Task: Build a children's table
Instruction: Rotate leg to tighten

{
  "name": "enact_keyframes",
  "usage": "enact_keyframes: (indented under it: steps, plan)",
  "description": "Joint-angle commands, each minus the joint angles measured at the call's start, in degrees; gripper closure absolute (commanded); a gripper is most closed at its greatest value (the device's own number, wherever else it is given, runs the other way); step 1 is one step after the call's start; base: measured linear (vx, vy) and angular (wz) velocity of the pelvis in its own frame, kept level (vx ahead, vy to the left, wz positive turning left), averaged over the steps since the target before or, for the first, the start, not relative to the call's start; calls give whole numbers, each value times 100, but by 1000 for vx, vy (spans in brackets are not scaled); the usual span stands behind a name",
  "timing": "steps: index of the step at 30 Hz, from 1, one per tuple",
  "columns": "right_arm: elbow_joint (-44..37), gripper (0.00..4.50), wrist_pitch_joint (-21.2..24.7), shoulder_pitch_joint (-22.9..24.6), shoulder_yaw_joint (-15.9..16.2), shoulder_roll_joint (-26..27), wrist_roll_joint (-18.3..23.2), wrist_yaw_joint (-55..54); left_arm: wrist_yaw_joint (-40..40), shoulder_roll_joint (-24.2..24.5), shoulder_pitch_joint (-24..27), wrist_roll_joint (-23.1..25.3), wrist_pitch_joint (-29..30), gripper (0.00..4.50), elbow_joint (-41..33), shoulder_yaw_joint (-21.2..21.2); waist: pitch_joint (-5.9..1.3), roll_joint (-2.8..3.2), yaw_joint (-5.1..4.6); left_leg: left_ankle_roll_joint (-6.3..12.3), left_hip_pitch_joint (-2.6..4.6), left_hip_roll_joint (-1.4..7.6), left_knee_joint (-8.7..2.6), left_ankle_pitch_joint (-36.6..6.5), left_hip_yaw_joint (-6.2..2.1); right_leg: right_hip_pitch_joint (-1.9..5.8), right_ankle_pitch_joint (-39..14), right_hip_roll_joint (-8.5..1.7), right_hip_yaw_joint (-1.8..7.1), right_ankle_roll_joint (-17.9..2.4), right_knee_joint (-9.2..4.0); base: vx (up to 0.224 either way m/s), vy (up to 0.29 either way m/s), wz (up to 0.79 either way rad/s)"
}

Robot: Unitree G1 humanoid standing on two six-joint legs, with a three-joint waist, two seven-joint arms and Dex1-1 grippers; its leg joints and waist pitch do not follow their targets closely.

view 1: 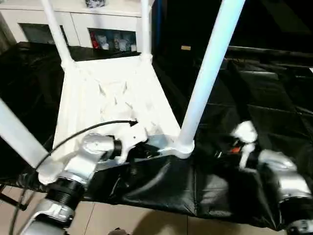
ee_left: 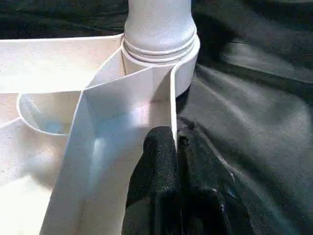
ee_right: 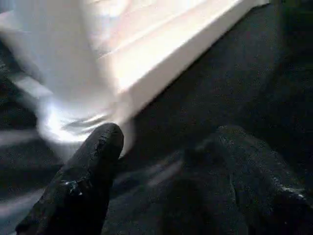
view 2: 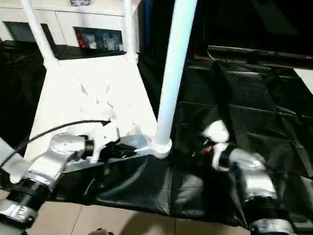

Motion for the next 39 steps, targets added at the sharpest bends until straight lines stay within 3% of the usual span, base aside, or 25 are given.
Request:
enact_keyframes:
  steps: [1, 6, 11, 13, 14, 15, 16, 17, 22, 34, 39]
  plan:
    - [199, 107, -27, -204, -181, -3, -51, -598, -413, -65, -123, -320, -344, 450, -28, -71, -365, -22, 1, 356, 6, 86, -276, -1071, 38, 310, -789, -285, 220, -1278, -415, 0, 0, 0]
    - [205, 107, 3, -276, -297, 202, -93, -1018, -543, -54, -210, -371, -666, 450, 157, -31, -359, -16, 36, 287, 5, 86, -275, -1131, 44, 314, -902, -294, 225, -1221, -410, 0, 0, 0]
    - [121, 107, 5, -253, -195, 424, -84, -1268, -392, 4, -179, -302, -748, 450, 210, 56, -355, -53, 45, 278, -7, 93, -285, -1150, 40, 315, -1051, -309, 221, -1148, -408, 0, 0, 0]
    - [139, 107, -13, -259, -158, 482, -80, -1357, -187, 13, -164, -225, -768, 450, 228, 134, -355, -32, 42, 258, 0, 95, -288, -1151, 37, 304, -1098, -313, 225, -1127, -411, 0, 0, 0]
    - [147, 107, -22, -259, -146, 509, -88, -1400, -101, 0, -153, -256, -684, 450, 220, 218, -351, -62, 33, 252, -5, 92, -290, -1166, 36, 308, -1104, -312, 227, -1113, -410, 0, 0, 0]
    - [147, 107, -22, -259, -146, 509, -88, -1400, -101, 0, -153, -256, -684, 450, 220, 218, -349, -50, 32, 250, -7, 88, -291, -1175, 34, 307, -1156, -313, 227, -1097, -414, 0, 0, 0]
    - [151, 107, -20, -250, -161, 527, -118, -1451, -126, 23, -94, -353, -367, 450, 64, 285, -349, -77, 24, 250, -12, 87, -291, -1164, 39, 312, -1164, -314, 229, -1086, -414, 0, 0, 0]
    - [149, 102, -20, -237, -175, 530, -163, -1527, -139, 39, -29, -420, -122, 422, -116, 301, -350, -56, 21, 244, -9, 91, -295, -1136, 30, 309, -1189, -323, 229, -1085, -409, 0, 0, 0]
    - [-26, 101, 38, -144, -156, 583, -206, -1643, 52, 26, 81, -368, 240, 372, -455, 260, -359, -66, -15, 299, -25, 88, -273, -994, 37, 318, -865, -307, 233, -1189, -378, 0, 0, 0]
    - [-682, 101, 321, 190, -57, 439, -67, -1481, 119, 64, 201, -250, 826, 372, -893, -69, -343, -79, -26, 298, -17, 82, -276, -1058, 33, 324, -1003, -294, 237, -1088, -400, 0, 0, 0]
    - [-800, 101, 387, 242, -63, 358, -58, -1420, 310, 106, 202, -105, 834, 338, -844, -105, -350, -69, -32, 317, -20, 67, -262, -994, 32, 328, -939, -282, 229, -1078, -401, 0, 0, 0]
